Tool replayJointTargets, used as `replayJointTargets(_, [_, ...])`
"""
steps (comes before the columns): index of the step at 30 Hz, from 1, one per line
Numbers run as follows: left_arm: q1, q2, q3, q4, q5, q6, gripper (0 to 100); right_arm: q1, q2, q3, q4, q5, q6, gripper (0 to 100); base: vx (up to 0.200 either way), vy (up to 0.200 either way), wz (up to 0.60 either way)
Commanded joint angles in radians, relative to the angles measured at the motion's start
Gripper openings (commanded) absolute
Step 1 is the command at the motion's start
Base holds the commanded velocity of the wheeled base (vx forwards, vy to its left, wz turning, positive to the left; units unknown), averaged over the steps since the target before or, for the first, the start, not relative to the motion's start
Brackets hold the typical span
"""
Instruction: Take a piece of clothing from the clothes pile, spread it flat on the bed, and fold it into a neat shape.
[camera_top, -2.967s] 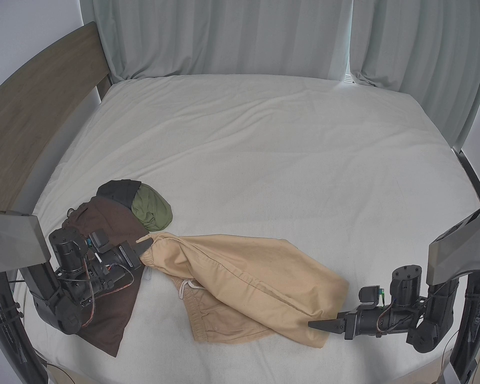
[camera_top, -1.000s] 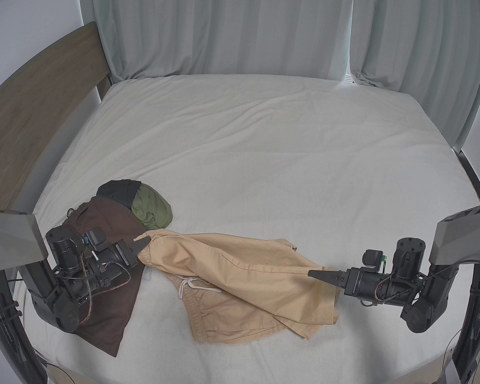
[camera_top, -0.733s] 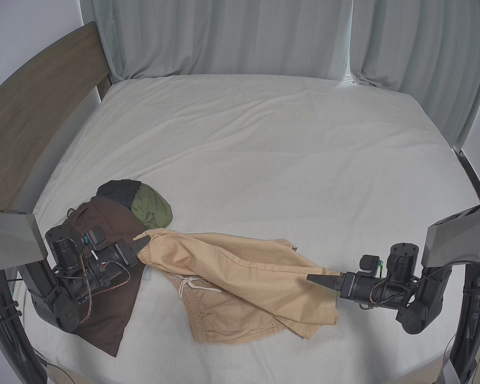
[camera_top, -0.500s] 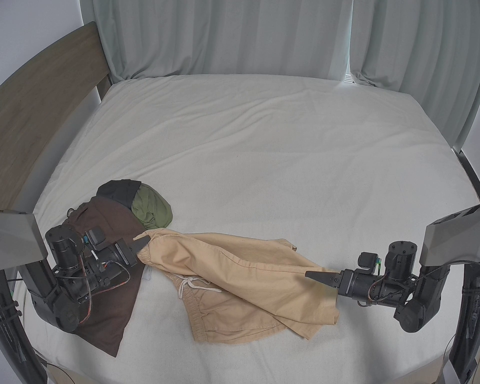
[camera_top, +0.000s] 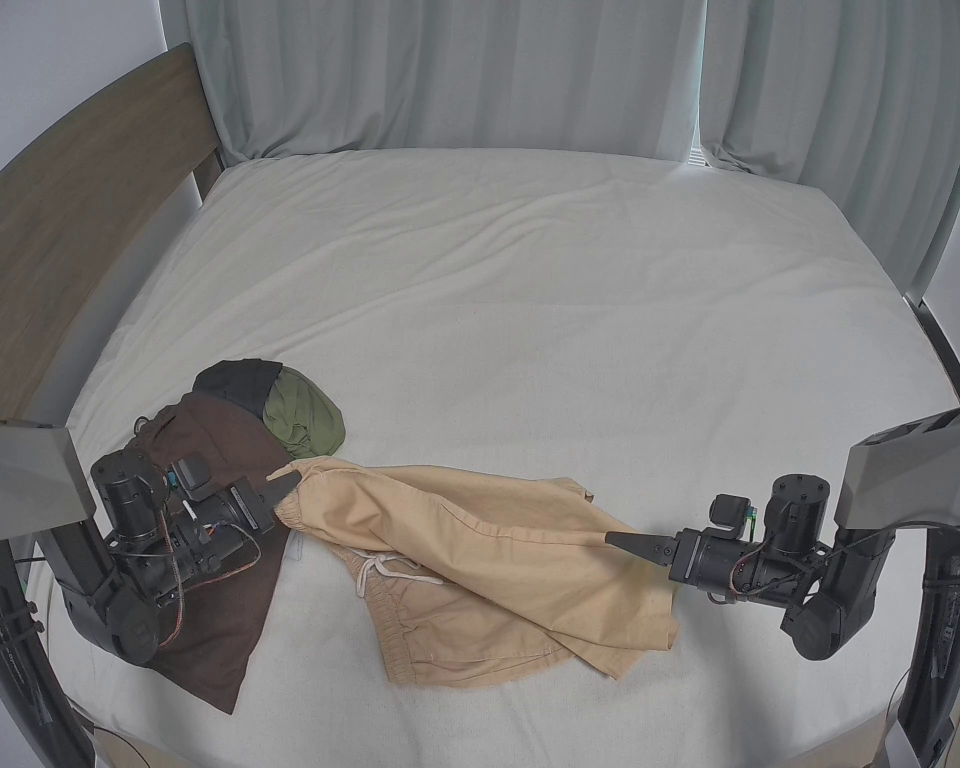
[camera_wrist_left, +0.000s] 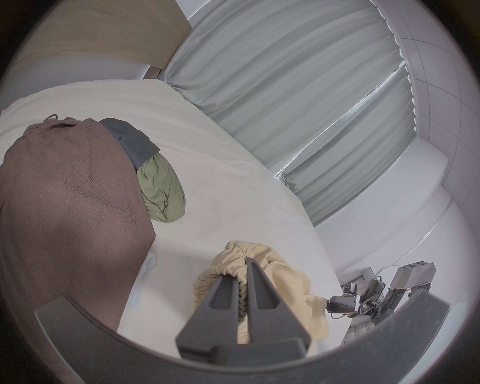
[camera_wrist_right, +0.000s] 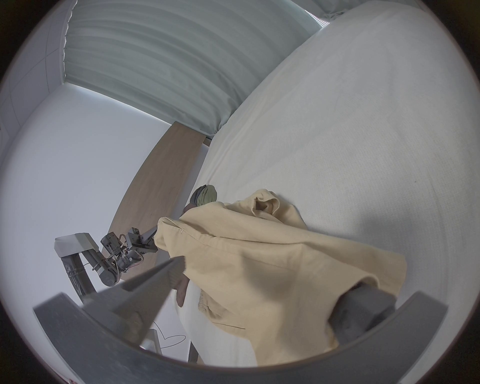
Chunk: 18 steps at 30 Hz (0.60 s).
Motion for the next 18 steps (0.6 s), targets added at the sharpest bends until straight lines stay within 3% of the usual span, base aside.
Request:
replayJointTargets(1, [0.001,0.0,-0.003,-0.001,0.0,-0.001,0,0.0,0.005,0.007,0.001,0.0,-0.001,0,0.0,0.0,0.0])
replayJointTargets(18, [0.007,-0.006,-0.039,-0.002,0.0,-0.005,0,0.0,-0.063,0.032,0.001,0.001,-0.005,0,0.0,0.0,0.0])
